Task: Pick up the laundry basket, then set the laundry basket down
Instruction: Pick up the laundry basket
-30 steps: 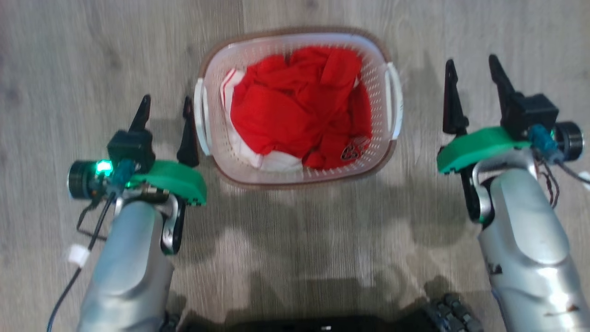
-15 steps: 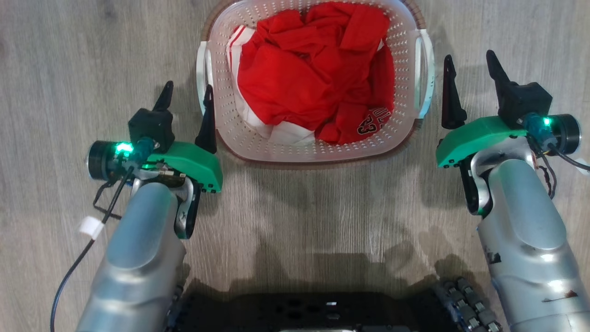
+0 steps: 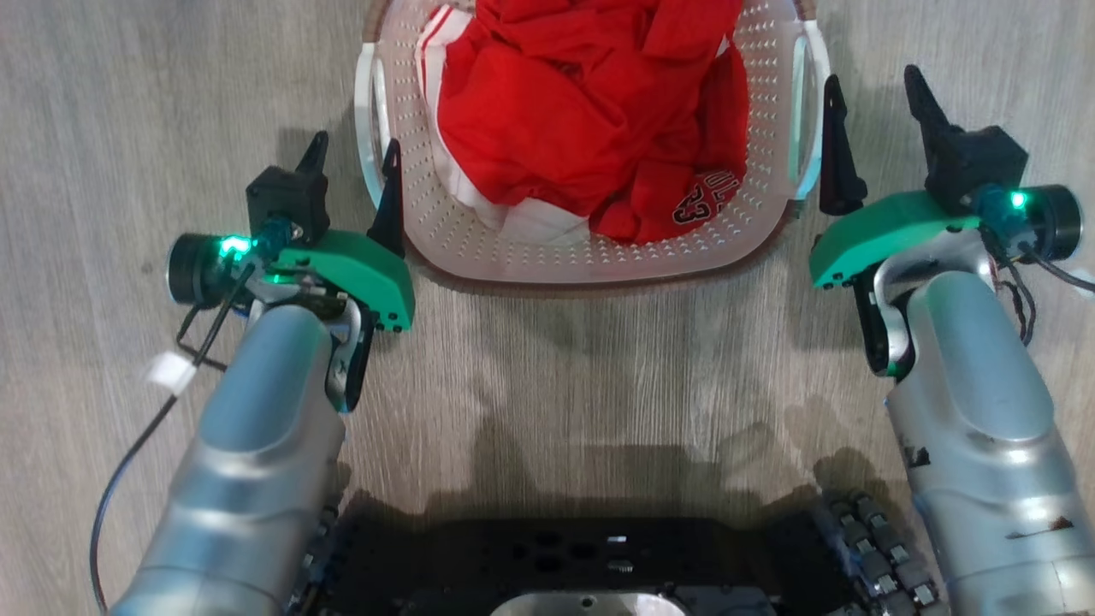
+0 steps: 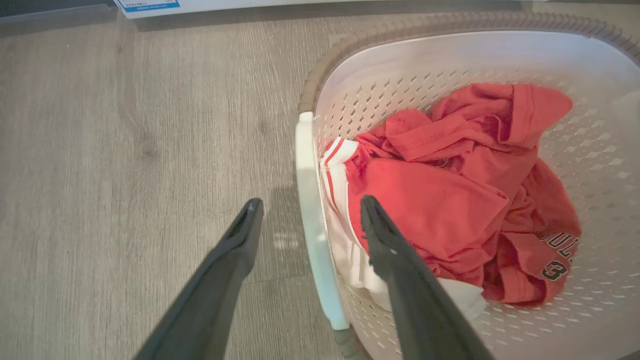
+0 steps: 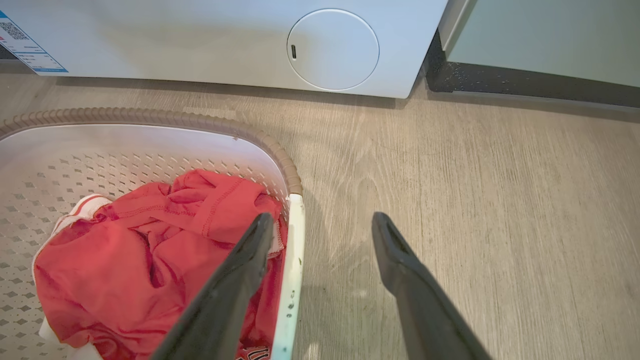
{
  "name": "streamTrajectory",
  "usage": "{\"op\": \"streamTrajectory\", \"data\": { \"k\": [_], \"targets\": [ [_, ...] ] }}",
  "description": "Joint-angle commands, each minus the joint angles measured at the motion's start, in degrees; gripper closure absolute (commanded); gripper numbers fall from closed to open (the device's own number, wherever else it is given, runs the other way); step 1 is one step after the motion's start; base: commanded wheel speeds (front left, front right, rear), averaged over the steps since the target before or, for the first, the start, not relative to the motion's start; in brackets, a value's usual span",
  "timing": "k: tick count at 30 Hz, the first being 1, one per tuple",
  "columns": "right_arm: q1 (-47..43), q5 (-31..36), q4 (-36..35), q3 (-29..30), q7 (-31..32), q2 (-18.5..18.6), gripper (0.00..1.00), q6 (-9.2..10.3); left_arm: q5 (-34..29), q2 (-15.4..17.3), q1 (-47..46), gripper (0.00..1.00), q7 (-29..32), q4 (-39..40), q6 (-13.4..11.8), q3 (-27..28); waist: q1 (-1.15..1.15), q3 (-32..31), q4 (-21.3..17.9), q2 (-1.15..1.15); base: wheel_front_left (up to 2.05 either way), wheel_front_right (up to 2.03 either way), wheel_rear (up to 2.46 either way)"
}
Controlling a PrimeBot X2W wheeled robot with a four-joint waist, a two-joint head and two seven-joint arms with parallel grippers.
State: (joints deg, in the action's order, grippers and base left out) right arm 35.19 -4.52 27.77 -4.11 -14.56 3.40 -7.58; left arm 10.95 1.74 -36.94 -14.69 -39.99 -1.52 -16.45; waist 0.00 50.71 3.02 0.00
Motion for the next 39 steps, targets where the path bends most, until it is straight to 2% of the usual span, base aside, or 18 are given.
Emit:
{"op": "streamTrajectory", "data": {
  "k": [1,9,24,39],
  "targets": [
    [-1.61,0.41,-0.87,-1.41,-0.44,-0.52,0.0,0.09,0.12,1.14,0.7,0.0,-0.3,0.46,0.19,0.99,0.0,0.55,0.07,0.0,0.0,0.0,0.0],
    [0.33,1.23,0.78,-1.21,-0.44,-0.52,0.0,0.09,1.58,1.14,-2.87,0.0,-0.3,-3.35,1.08,-0.27,0.0,3.06,1.09,0.0,0.0,0.0,0.0],
    [3.69,2.54,5.47,-1.2,-0.44,-0.52,0.0,0.09,5.64,1.14,-9.43,0.0,-0.3,-9.13,2.51,-6.67,0.0,6.15,2.83,0.0,0.0,0.0,0.0],
    [6.28,1.82,9.44,-2.13,-0.44,-0.52,0.0,0.09,6.35,1.14,-13.73,0.0,-0.3,-11.37,2.6,-10.71,0.0,8.34,2.82,0.0,0.0,0.0,0.0]
  ]
}}
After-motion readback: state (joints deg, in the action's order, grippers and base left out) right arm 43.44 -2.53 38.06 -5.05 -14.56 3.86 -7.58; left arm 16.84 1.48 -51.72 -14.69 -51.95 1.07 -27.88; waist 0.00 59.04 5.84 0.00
